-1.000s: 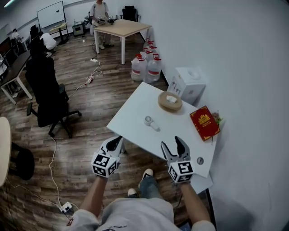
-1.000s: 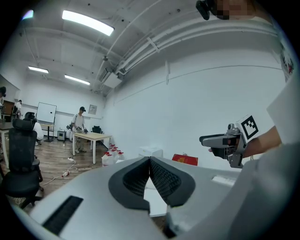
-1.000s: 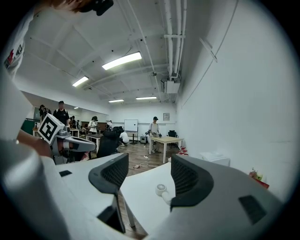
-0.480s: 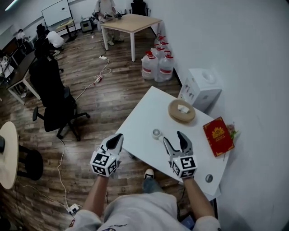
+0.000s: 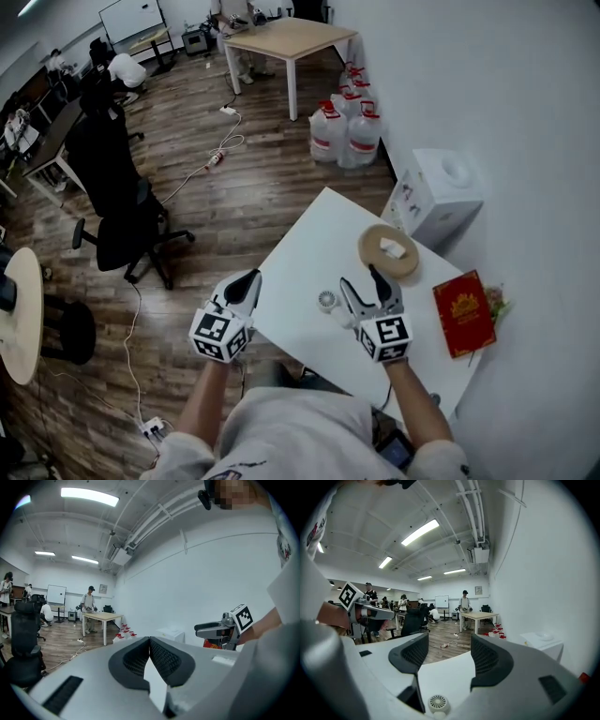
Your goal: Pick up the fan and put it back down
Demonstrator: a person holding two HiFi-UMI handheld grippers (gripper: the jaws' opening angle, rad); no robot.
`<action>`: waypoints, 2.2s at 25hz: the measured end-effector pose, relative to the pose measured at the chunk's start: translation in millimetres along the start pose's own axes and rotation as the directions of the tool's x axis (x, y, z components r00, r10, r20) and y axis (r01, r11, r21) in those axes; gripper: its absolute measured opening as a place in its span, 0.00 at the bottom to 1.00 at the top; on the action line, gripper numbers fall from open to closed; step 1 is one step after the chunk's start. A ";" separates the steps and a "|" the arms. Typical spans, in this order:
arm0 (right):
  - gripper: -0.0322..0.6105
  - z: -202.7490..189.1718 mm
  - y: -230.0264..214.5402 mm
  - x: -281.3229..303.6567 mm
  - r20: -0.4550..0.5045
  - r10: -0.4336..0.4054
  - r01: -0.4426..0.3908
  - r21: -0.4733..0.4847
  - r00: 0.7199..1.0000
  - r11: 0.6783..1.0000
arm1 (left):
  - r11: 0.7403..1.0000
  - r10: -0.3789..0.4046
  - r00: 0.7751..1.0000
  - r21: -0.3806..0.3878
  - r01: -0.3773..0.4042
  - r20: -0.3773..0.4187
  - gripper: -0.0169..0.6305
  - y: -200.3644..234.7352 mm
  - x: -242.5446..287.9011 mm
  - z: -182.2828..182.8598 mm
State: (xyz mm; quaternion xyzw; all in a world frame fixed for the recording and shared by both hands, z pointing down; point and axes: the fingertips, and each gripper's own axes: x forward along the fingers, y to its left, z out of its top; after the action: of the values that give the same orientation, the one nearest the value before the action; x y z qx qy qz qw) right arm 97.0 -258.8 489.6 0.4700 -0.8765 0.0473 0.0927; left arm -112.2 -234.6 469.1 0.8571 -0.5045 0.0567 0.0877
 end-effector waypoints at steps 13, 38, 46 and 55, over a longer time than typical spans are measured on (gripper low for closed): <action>0.47 -89.0 -20.5 31.8 -0.224 0.044 -0.045 0.002 0.974 0.999 | 0.998 -0.058 0.998 -0.031 0.057 -0.034 0.03 7.0 59.3 -31.6; 0.47 -332.6 40.6 71.1 -0.888 0.170 -0.259 0.060 0.427 0.964 | 0.969 0.213 0.967 -0.098 -0.227 -0.139 0.03 88.7 -61.4 -101.3; 0.36 -344.3 38.3 52.9 -0.970 0.118 -0.190 0.078 0.211 0.979 | 0.954 0.256 0.954 -0.120 -0.276 -0.156 0.03 89.4 -82.0 -114.3; 0.35 -347.4 47.0 41.3 -0.952 0.165 -0.216 0.110 0.259 0.970 | 0.961 0.239 0.959 -0.102 -0.256 -0.156 0.03 75.6 -72.6 -110.8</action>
State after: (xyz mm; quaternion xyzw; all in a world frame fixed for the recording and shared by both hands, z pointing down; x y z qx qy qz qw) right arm 76.5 -207.4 838.2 0.2374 -0.6974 0.3105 0.6008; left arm -214.5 -185.5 571.0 0.7740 -0.6028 0.0973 0.1674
